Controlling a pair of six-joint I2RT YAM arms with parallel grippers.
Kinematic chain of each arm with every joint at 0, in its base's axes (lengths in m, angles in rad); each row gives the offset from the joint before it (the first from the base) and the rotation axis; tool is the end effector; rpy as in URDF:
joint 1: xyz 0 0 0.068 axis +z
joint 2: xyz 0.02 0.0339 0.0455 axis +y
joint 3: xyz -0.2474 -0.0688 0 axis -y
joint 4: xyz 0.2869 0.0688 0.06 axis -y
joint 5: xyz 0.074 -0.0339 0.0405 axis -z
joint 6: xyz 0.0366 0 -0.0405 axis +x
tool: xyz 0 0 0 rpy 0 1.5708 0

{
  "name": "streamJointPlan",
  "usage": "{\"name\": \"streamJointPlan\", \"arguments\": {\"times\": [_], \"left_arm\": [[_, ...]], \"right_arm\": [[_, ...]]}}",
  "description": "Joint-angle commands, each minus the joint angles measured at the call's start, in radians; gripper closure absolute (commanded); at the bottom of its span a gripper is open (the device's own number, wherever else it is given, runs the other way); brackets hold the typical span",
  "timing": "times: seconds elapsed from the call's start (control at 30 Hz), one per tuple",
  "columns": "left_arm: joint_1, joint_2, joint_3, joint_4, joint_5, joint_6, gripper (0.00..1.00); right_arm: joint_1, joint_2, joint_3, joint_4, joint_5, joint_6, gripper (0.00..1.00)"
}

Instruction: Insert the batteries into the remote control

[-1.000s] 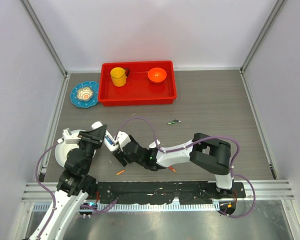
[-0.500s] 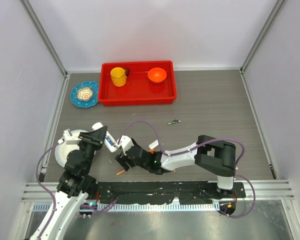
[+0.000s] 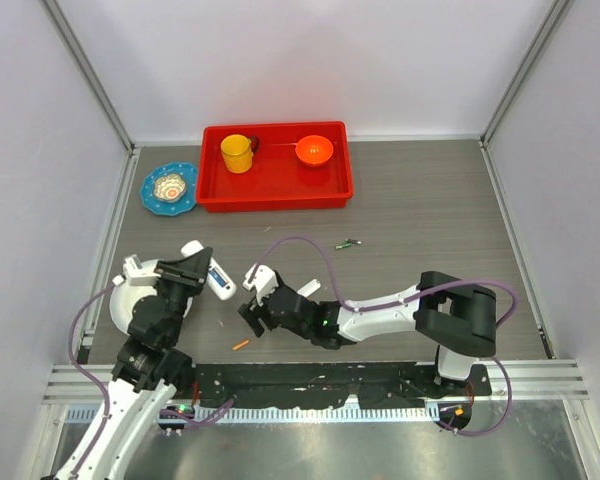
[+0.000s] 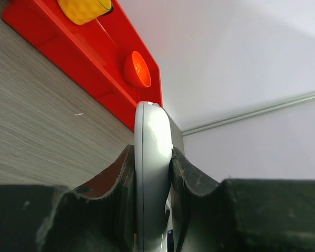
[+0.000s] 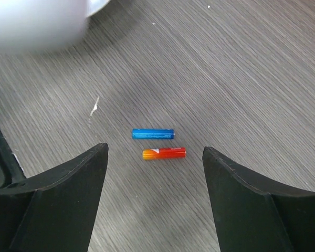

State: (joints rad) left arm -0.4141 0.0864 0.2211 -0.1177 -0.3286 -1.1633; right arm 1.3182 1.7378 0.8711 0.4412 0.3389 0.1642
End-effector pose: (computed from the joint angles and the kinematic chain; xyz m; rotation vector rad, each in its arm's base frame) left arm 0.1498 -0.0529 0.2347 -0.8463 1.4065 -0.9788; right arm 0.1096 0.3760 0.1328 -0.9118 1.8078 0.6220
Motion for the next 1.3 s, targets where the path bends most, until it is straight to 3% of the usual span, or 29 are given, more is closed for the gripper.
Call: {"name": "streamJointPlan", "arguments": {"times": [0.0,0.43,0.77,1.27], "left_arm": [[0.001,0.085,0.147,0.112,-0.044,0.042,1.00],[0.000,0.219,0.411,0.061,-0.132,0.140,1.00],[0.000,0.204,0.374,0.066,-0.132,0.123,1.00],[0.001,0.194,0.353,0.067,-0.144,0.123,1.00]], "right_arm": [[-0.013,-0.021,-0.017,0.065,0.011,-0.002,0.22],[-0.036,0.124,0.088,0.047,-0.084,-0.045,0.25],[-0.037,0.193,0.166,-0.012,-0.120,-0.055,0.26],[-0.034,0.241,0.178,-0.081,-0.052,-0.020,0.30]]}}
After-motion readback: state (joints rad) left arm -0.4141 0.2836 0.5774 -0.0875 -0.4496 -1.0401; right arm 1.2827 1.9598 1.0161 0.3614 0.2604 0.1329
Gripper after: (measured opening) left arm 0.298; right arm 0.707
